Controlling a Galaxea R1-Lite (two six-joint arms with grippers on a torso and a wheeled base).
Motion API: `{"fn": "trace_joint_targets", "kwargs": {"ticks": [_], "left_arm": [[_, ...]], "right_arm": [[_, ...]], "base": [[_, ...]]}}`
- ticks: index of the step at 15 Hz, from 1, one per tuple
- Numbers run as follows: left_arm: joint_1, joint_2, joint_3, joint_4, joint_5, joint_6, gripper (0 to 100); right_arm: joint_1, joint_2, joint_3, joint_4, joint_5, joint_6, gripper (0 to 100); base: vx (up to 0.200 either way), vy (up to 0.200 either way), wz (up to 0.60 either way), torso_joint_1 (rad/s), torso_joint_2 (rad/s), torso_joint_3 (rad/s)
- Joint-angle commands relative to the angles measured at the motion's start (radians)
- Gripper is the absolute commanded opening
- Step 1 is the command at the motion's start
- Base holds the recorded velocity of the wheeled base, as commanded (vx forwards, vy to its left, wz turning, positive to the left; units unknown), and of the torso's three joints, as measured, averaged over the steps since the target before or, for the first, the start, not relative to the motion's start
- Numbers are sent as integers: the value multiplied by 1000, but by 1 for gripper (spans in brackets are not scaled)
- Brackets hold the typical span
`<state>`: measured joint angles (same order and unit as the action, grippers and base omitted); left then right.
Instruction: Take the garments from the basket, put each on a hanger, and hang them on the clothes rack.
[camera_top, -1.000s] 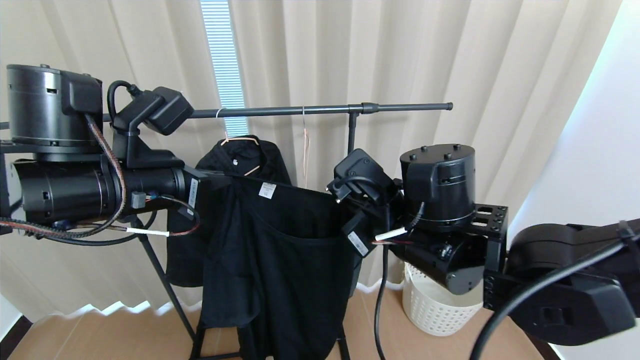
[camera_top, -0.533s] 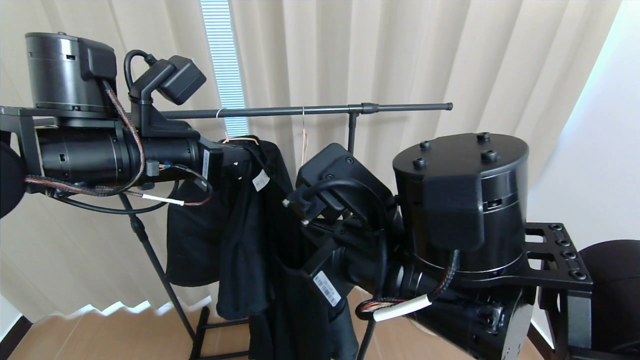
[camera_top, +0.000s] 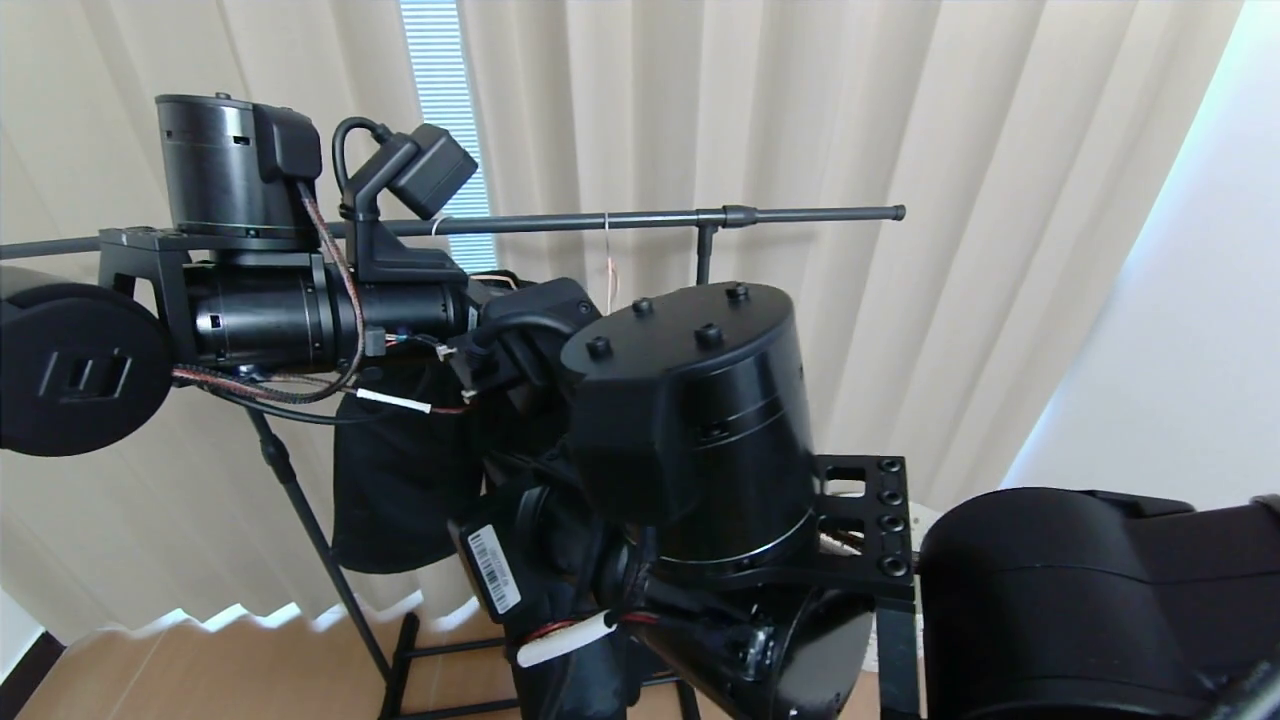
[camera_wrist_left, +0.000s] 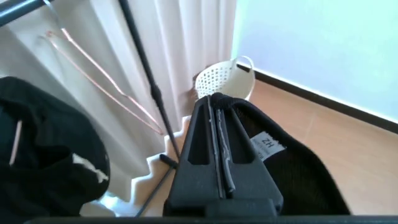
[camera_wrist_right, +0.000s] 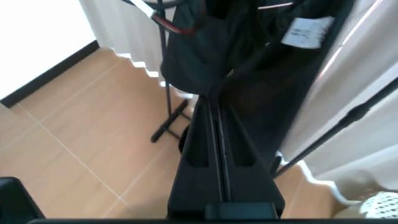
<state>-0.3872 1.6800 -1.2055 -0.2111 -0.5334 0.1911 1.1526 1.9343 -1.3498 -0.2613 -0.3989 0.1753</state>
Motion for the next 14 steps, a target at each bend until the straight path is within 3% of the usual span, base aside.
{"fn": "trace_joint_targets", "kwargs": {"ticks": [1, 4, 9, 12, 14], "left_arm": [[-2, 12, 0, -13, -37, -13, 0], [8, 10, 11, -36, -132, -15, 0], [45, 6, 6, -36, -131, -16, 0], [103, 4, 6, -28, -46, -4, 0], [139, -16, 23, 6, -42, 57, 0]], "right_arm": [[13, 60, -51, 0, 0, 21, 0], [24, 84, -84, 0, -1, 69, 0], [1, 9, 21, 2, -11, 78, 0], [-83, -95, 189, 0, -14, 43, 0], [-186, -103, 202, -4, -14, 6, 0]], "base": [[0, 0, 0, 0, 0, 0], [0, 0, 0, 0, 0, 0], [0, 0, 0, 0, 0, 0], [0, 0, 0, 0, 0, 0], [0, 0, 0, 0, 0, 0]]}}
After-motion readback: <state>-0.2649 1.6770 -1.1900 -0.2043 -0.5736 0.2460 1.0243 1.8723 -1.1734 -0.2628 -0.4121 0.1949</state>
